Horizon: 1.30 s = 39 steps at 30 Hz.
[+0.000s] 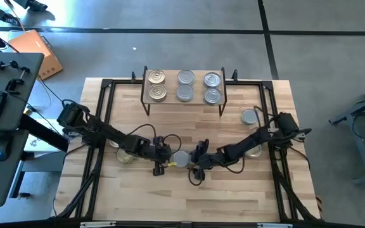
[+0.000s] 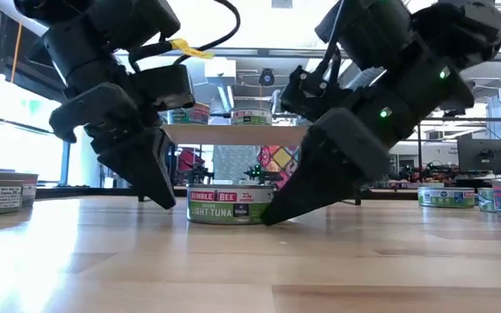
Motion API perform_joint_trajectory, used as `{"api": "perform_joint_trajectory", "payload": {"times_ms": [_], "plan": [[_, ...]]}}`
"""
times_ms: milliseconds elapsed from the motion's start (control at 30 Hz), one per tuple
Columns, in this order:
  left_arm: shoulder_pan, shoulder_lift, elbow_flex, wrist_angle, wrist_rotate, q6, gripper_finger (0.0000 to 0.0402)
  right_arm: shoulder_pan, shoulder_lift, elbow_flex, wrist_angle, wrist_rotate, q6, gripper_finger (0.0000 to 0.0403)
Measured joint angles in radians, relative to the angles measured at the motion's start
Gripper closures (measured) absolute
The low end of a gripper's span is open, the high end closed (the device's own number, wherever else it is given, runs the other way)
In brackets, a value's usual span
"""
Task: Stack canned seafood by type on shelf
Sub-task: Stack the left green and white tuna can on top of the green and white tuna can on the shelf
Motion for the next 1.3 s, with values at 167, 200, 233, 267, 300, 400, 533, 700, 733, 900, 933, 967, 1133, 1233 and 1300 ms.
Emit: {"api": "perform_joint_trajectory", "payload": {"times_ms": [167, 200, 233, 267, 300, 400, 533, 700, 733, 900, 933, 967, 1133, 1233, 1300], "plan": [[0.008, 0.011, -0.001, 0.045, 0.005, 0.004, 0.0401, 0.002, -0.078, -0.001, -0.132, -0.006, 0.013, 0.0069], [0.008, 0.011, -0.002, 0.046, 0.004, 0.004, 0.0401, 0.003, -0.086, -0.001, -0.164, -0.005, 0.013, 0.0069], [0.008, 0.011, -0.002, 0.046, -0.002, 0.004, 0.0402, 0.005, -0.087, -0.001, -0.176, -0.001, 0.013, 0.0068], [0.008, 0.011, -0.002, 0.048, -0.008, 0.005, 0.0402, 0.007, -0.087, -0.002, -0.178, 0.004, 0.010, 0.0068], [0.008, 0.011, -0.002, 0.052, -0.012, 0.005, 0.0401, 0.008, -0.085, -0.004, -0.174, 0.013, 0.005, 0.0068], [0.008, 0.011, -0.003, 0.065, -0.012, 0.009, 0.0401, 0.009, -0.064, -0.042, -0.061, 0.033, -0.011, 0.0068], [0.008, 0.012, -0.003, 0.095, -0.012, 0.022, 0.0401, 0.005, -0.033, -0.122, 0.169, 0.043, -0.012, 0.0068], [0.007, 0.013, -0.004, 0.130, -0.012, 0.022, 0.0402, -0.006, 0.018, -0.163, 0.361, 0.032, -0.020, 0.0068], [0.008, 0.016, -0.004, 0.138, -0.013, 0.022, 0.0401, -0.007, 0.031, -0.159, 0.379, 0.016, -0.032, 0.0068], [0.006, 0.041, -0.006, 0.147, -0.009, 0.022, 0.0401, -0.016, 0.098, -0.123, 0.437, -0.011, -0.089, 0.0068], [0.006, 0.051, -0.006, 0.149, -0.006, 0.021, 0.0401, -0.017, 0.106, -0.118, 0.446, -0.009, -0.092, 0.0068], [0.006, 0.061, -0.006, 0.155, -0.003, 0.021, 0.0401, -0.018, 0.110, -0.115, 0.454, -0.008, -0.097, 0.0068], [0.006, 0.085, -0.008, 0.177, 0.000, 0.013, 0.0401, -0.018, 0.115, -0.117, 0.496, 0.011, -0.122, 0.0068], [0.006, 0.086, -0.008, 0.182, -0.004, 0.013, 0.0401, -0.018, 0.116, -0.118, 0.503, 0.013, -0.125, 0.0068], [0.006, 0.087, -0.005, 0.179, -0.006, 0.013, 0.0401, -0.018, 0.116, -0.118, 0.504, 0.014, -0.122, 0.0068]]}}
